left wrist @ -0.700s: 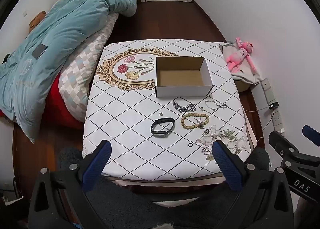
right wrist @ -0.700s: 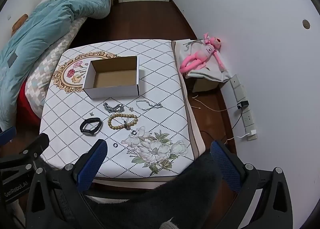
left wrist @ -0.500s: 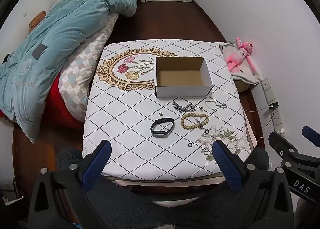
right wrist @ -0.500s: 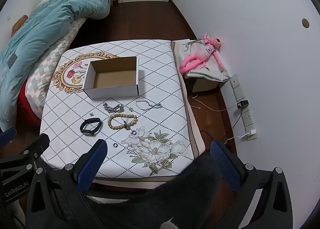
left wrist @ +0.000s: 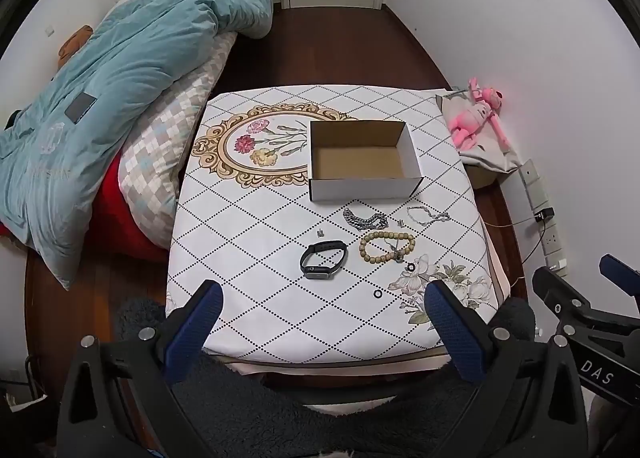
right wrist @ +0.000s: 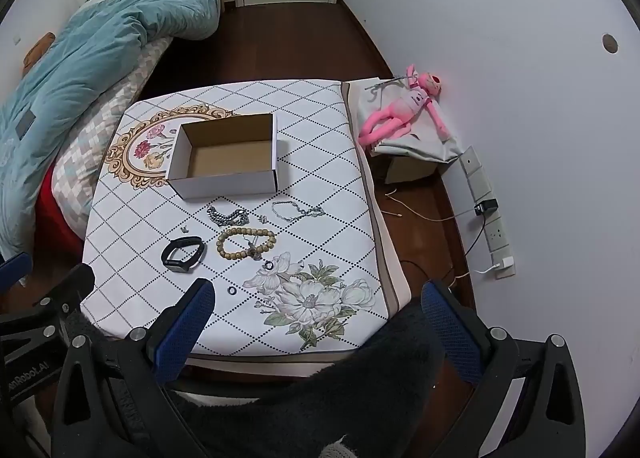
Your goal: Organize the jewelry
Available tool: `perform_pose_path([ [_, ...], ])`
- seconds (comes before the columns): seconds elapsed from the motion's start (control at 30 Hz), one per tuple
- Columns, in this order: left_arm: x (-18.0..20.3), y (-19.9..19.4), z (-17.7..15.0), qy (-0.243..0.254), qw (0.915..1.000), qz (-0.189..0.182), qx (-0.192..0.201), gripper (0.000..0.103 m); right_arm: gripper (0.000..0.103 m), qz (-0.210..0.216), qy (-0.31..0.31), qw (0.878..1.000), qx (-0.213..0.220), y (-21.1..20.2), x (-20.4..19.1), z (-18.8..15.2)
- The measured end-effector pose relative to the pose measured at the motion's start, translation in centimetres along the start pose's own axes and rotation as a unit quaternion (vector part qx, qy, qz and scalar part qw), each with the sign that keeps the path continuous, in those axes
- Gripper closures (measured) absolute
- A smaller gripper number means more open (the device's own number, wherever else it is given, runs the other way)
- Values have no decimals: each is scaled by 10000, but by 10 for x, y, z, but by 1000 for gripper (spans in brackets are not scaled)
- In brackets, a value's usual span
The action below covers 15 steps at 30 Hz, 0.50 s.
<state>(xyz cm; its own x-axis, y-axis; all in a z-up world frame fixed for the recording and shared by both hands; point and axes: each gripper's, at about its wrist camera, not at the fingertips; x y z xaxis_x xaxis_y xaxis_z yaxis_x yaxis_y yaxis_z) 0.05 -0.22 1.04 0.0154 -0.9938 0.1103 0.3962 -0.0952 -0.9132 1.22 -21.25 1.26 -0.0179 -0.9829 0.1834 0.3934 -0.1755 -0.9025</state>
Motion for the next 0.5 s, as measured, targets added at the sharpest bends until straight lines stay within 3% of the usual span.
perform_pose_path([
  [0.5,5,-3,1,-1,10000,-18,48,0,0,4,7,10000,24,-3,-1,-1],
])
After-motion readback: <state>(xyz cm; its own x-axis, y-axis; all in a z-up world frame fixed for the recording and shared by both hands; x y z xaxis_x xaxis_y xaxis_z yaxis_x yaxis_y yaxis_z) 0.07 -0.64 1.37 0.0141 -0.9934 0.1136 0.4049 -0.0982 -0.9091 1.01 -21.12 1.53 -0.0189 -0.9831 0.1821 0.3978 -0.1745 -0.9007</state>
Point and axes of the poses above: each gripper's, at about its wrist camera, not at the fingertips, and y roughly the way its jaws point, x to its right, z to its top, and after that the axes turned 5 degrees about -z, right-handed
